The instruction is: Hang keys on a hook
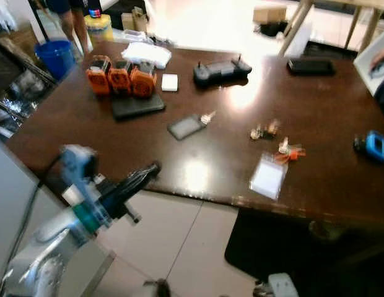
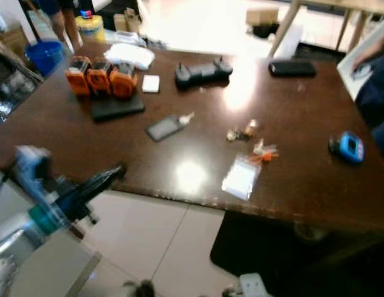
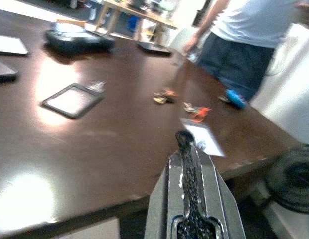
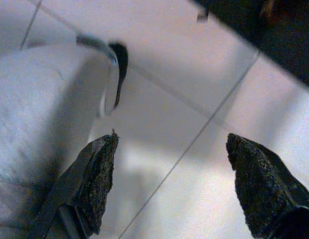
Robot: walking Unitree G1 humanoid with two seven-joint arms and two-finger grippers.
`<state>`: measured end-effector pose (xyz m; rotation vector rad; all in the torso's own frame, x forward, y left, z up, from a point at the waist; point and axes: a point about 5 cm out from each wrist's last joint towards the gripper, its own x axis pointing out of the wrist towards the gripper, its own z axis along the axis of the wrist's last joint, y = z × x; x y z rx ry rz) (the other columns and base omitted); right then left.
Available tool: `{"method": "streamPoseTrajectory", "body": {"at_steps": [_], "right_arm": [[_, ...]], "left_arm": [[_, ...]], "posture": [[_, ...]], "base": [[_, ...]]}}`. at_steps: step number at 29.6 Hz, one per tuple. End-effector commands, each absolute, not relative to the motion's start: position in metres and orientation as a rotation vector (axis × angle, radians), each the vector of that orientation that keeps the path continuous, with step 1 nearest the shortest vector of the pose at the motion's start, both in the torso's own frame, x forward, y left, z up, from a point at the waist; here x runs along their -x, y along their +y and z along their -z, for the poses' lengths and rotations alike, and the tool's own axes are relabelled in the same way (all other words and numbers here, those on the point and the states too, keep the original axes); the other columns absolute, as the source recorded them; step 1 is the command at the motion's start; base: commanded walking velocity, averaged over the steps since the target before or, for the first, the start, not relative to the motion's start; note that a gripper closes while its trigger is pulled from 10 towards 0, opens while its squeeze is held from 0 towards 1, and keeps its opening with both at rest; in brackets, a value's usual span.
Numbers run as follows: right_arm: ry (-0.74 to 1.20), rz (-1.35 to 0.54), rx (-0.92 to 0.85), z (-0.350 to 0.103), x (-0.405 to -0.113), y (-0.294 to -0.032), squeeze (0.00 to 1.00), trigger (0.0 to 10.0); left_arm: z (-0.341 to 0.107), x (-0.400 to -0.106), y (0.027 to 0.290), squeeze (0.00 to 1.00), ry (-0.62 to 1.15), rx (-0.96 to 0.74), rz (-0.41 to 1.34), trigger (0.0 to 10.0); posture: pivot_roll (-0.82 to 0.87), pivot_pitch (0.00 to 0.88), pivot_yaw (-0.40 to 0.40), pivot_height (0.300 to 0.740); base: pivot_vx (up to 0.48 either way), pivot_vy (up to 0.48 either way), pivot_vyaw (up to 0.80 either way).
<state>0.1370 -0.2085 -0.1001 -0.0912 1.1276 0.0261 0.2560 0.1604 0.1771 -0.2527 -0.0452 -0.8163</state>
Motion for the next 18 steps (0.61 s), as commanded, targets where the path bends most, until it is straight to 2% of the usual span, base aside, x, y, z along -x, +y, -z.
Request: {"method": "streamPoseTrajectory", "body": {"at_steps": [1,9,18], "right_arm": [[1.174,-0.048,0.071,0.106,-0.123,-0.203,0.0,10.0],[1.163,-0.075,0.044,0.105,-0.124,-0.203,0.0,10.0],[1.154,-0.111,0.027,0.104,-0.126,-0.201,0.0,10.0]], "left_arm": [[-0.171,-0.255,0.162,0.0,-0.018,0.246,0.806,10.0],[-0.172,-0.259,0.155,0.0,-0.043,0.252,0.818,10.0],[-0.175,-0.281,0.153,0.0,-0.085,0.152,0.656,10.0]], "posture": [[0.05,0.064,0.036,0.74],[0.05,0.054,0.029,0.74],[0.06,0.056,0.021,0.74]], "base": [[-0.45,0.0,0.0],[-0.398,0.0,0.0],[0.0,0.0,0.74]]}}
